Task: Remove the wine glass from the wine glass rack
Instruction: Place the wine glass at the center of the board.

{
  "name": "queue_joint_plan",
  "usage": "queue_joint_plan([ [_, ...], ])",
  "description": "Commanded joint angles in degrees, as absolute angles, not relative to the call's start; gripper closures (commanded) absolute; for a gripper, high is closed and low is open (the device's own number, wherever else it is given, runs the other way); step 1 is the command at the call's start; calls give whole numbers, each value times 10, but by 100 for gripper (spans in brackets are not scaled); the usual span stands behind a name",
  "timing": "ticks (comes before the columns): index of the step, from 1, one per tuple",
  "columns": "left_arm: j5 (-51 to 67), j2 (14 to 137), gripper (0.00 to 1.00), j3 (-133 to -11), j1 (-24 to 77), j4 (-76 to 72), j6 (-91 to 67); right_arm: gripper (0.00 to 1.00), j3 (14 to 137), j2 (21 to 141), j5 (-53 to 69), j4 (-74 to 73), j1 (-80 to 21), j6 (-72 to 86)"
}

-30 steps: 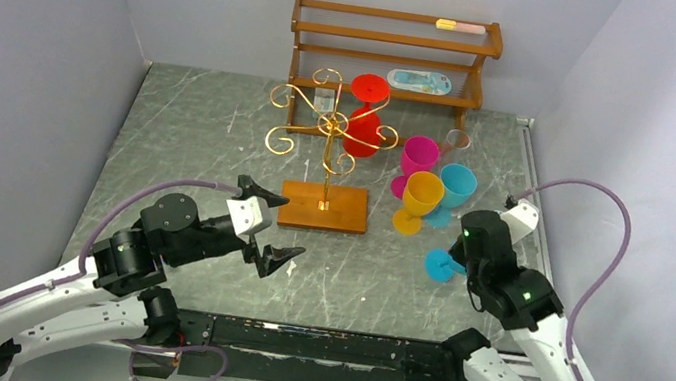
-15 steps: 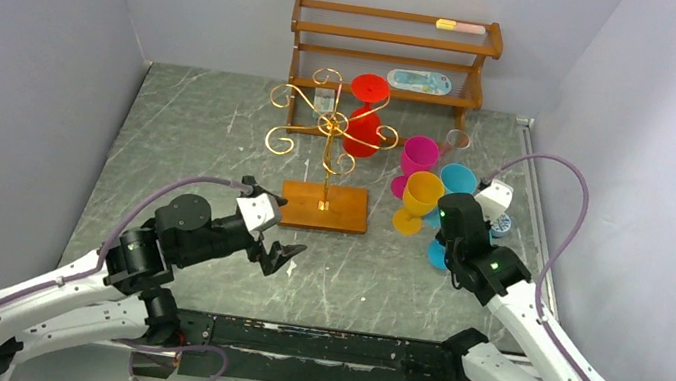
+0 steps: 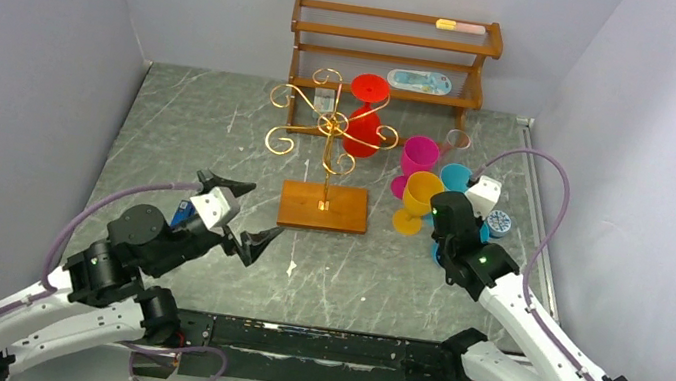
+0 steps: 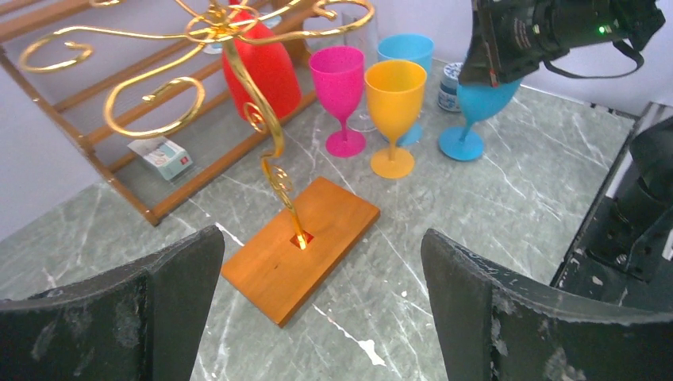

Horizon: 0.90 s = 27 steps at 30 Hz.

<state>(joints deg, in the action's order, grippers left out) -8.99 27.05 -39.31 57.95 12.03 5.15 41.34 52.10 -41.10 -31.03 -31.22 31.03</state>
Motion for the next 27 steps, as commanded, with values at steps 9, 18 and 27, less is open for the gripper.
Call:
queue_joint_plan([
  [9,-147,239,2,-394,577,135,45,99,405,530,-383,-273,-294,287],
  [18,-153,228,2,-398,577,138,38,96,411,545,-329,-271,-252,281],
  [27,-148,215,2,-404,577,140,35,95,425,559,-273,-258,-207,254],
])
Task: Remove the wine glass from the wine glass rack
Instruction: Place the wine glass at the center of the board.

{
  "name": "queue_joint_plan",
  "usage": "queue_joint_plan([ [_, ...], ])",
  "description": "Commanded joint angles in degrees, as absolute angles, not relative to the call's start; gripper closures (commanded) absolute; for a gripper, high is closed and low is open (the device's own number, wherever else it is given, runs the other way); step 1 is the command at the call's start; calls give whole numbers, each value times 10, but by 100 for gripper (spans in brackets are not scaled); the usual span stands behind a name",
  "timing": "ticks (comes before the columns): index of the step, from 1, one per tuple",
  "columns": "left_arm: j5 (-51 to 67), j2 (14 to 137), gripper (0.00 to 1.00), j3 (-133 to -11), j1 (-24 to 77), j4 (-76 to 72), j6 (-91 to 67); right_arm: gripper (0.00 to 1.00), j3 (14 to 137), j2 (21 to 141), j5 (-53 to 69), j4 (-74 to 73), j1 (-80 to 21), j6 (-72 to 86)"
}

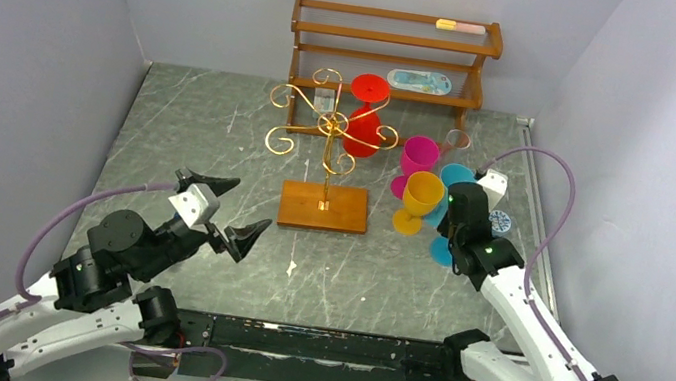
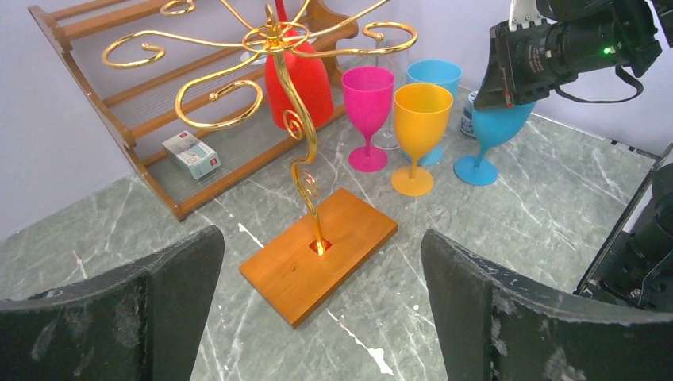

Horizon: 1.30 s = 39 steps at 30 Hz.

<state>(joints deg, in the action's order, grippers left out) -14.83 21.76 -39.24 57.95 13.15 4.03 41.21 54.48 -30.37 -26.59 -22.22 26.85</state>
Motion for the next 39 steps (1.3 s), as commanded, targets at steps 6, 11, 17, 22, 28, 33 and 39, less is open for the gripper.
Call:
queue_joint_plan([
  [6,-129,241,2,-415,578,145,36,97,444,588,-233,-256,-193,245],
  [11,-130,253,2,-423,577,161,43,99,453,601,-221,-256,-187,248],
  [17,-137,247,2,-425,577,166,52,100,461,607,-206,-266,-186,241],
  [22,-132,248,2,-428,577,163,47,99,463,612,-201,-275,-185,241],
  [28,-129,261,2,-429,577,174,43,84,485,593,-206,-309,-185,220],
  [33,-80,280,2,-443,578,175,58,78,523,593,-168,-338,-186,198],
  [39,-60,311,2,-469,577,195,54,78,554,596,-145,-367,-186,195],
])
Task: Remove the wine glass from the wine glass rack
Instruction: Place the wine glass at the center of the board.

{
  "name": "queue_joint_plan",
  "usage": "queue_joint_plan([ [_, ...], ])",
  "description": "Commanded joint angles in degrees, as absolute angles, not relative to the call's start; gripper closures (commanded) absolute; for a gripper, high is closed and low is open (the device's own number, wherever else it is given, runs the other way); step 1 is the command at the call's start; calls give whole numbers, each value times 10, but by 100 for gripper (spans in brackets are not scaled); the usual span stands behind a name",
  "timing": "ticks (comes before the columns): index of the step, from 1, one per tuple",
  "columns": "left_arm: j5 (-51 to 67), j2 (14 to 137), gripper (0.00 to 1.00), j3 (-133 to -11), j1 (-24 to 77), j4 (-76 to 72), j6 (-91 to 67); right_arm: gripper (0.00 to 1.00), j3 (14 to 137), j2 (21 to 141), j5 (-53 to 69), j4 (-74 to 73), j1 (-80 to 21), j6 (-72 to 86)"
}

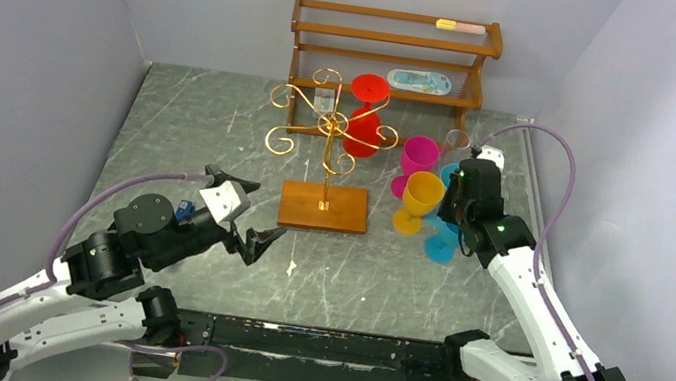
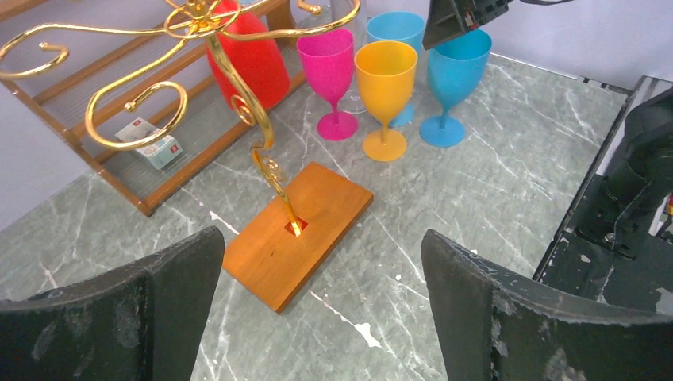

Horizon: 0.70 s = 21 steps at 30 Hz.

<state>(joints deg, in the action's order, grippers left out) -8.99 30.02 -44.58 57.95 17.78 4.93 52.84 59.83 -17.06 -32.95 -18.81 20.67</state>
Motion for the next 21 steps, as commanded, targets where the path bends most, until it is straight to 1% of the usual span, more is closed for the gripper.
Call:
queue_joint_plan([
  [1,-57,308,2,-466,577,189,58,78,558,595,-132,-369,-185,192],
  [5,-70,290,2,-447,577,161,44,77,588,587,-91,-390,-185,198],
  [8,-68,289,2,-451,577,154,32,75,611,574,-75,-396,-186,199],
  [10,-58,297,2,-463,578,162,33,69,629,564,-70,-391,-186,201],
  [12,-58,307,2,-471,577,179,31,58,653,559,-45,-378,-186,208],
  [14,-75,316,2,-476,577,192,20,51,669,560,-7,-353,-186,216],
  [17,-94,325,2,-479,577,204,3,48,689,573,48,-311,-186,254],
  [21,-68,322,2,-481,577,212,6,47,701,606,100,-251,-185,325],
])
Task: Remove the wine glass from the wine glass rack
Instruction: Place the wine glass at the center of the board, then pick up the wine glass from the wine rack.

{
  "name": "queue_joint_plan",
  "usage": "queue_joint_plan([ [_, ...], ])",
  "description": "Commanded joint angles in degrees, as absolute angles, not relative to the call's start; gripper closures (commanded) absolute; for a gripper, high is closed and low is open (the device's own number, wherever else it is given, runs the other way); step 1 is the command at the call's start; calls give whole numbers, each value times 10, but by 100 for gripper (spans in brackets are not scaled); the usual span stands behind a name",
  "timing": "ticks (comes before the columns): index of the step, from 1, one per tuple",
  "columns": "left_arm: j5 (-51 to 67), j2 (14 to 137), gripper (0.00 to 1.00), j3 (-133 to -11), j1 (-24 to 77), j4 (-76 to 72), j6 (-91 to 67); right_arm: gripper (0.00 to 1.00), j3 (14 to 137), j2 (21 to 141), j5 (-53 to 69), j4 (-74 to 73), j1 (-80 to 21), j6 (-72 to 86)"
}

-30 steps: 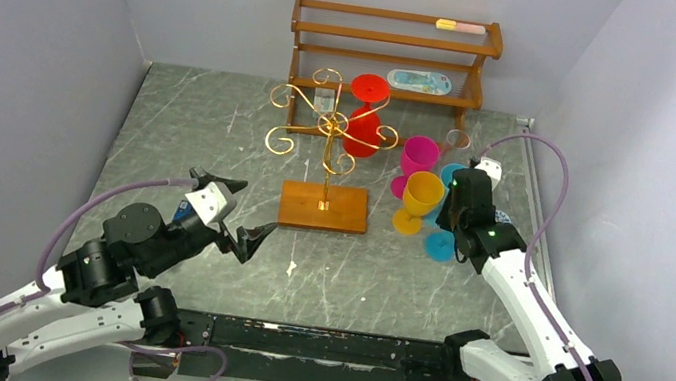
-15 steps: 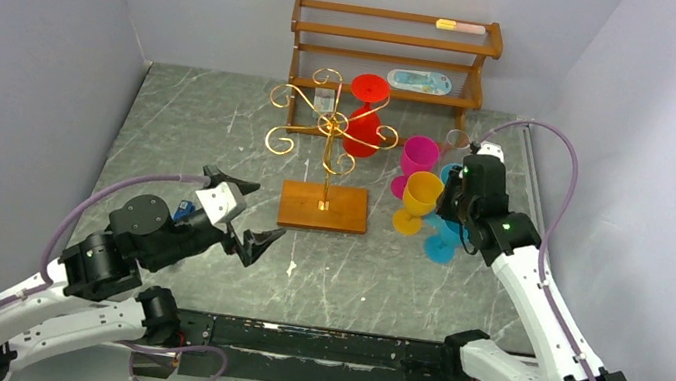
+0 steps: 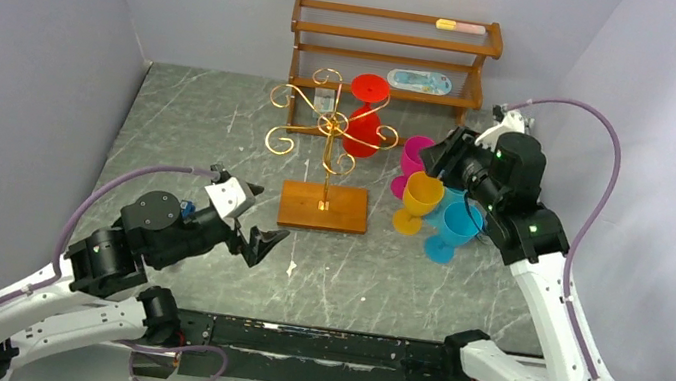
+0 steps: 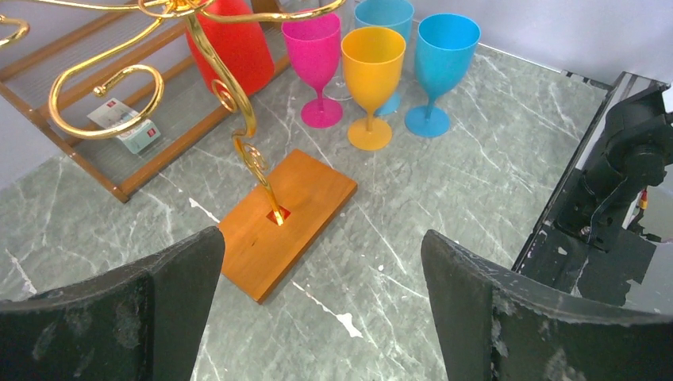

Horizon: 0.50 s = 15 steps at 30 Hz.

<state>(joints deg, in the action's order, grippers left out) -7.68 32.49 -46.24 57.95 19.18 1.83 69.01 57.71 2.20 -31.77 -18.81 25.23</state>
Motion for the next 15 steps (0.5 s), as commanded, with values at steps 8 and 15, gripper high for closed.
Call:
queue_joint_plan([
  [8,-53,284,2,-463,577,221,14,44,734,686,123,-124,-185,418],
  [15,-45,252,2,-446,577,217,20,41,779,753,142,-69,-185,460],
])
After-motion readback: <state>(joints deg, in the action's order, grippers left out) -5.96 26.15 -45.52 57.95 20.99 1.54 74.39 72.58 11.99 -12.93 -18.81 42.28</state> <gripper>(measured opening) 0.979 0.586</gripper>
